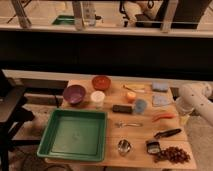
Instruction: Place pepper in red bowl
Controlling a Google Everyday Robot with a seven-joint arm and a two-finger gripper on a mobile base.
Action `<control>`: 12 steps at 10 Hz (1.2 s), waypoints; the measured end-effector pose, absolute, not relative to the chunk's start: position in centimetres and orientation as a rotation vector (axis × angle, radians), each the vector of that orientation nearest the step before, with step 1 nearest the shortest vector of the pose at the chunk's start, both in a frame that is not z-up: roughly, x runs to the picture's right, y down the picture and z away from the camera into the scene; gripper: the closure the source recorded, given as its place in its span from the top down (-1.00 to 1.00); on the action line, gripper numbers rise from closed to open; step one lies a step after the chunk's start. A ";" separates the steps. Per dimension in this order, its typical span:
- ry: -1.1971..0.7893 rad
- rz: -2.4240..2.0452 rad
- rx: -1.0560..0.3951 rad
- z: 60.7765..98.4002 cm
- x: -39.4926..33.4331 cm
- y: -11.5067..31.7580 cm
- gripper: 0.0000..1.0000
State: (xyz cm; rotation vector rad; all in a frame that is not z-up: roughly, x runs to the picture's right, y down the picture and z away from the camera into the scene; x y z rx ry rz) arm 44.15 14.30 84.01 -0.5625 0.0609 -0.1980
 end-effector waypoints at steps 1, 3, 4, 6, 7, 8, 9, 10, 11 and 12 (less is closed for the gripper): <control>0.060 -0.211 -0.563 83.7 43.8 13.9 0.60; 0.056 -0.225 -0.577 84.4 43.4 14.1 0.60; 0.051 -0.230 -0.589 85.2 43.3 14.5 0.60; 0.031 -0.244 -0.592 86.9 42.3 14.4 0.60; 0.026 -0.247 -0.592 87.3 42.0 14.3 0.60; 0.025 -0.249 -0.596 87.4 41.9 14.3 0.60; 0.021 -0.251 -0.600 87.5 41.7 14.5 0.60; 0.017 -0.251 -0.603 87.5 41.5 14.5 0.60; 0.016 -0.249 -0.611 87.6 41.4 14.8 0.60; 0.015 -0.246 -0.615 87.8 41.4 14.9 0.60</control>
